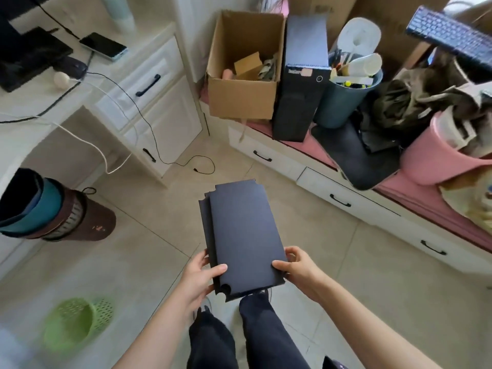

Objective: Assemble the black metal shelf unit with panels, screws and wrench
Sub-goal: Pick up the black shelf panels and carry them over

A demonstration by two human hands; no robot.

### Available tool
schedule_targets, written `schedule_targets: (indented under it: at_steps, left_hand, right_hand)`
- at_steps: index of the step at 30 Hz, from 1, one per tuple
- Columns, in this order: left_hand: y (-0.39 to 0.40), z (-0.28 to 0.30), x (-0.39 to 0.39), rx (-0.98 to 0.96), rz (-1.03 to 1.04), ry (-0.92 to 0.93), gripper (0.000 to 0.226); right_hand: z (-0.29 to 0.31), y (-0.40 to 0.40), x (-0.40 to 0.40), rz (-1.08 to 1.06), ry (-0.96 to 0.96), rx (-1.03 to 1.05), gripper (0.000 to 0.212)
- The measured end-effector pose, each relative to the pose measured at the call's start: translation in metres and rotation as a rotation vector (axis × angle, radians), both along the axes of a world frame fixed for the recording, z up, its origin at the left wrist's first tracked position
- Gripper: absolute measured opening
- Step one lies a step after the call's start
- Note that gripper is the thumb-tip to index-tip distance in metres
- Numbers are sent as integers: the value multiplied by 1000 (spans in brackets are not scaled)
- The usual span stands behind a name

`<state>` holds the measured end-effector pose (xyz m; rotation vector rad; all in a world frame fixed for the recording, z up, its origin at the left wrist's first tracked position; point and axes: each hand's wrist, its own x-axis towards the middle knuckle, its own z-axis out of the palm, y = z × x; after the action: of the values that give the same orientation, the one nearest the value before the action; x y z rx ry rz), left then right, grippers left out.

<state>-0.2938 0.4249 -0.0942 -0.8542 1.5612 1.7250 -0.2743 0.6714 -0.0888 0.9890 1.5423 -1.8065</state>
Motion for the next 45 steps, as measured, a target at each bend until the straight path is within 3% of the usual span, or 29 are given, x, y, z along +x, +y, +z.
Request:
schedule_targets:
  at_steps: [9, 17, 29, 32, 36, 45]
  left_hand:
    - [54, -94, -89, 9, -201, -124, 80]
    - [111, -232, -138, -43, -346, -196, 90]
    - [170, -495, -178, -117, -539, -258, 77]
    - [179, -545, -193, -132, -571, -251, 75]
    - [186, -600, -209, -157, -563, -208, 70]
    - [189, -668, -214, -177, -568, -105, 78]
  right_hand:
    - [-97, 43, -21, -282, -71, 24, 27]
    - [-245, 79, -29, -536, -147, -41, 30]
    - [-511, 126, -60, -540, -243, 13, 37]
    - [-562, 131, -74, -522, -228, 45, 30]
    - [-617, 138, -93, -501, -198, 72, 18]
    - [-688, 137, -102, -487, -162, 115, 32]
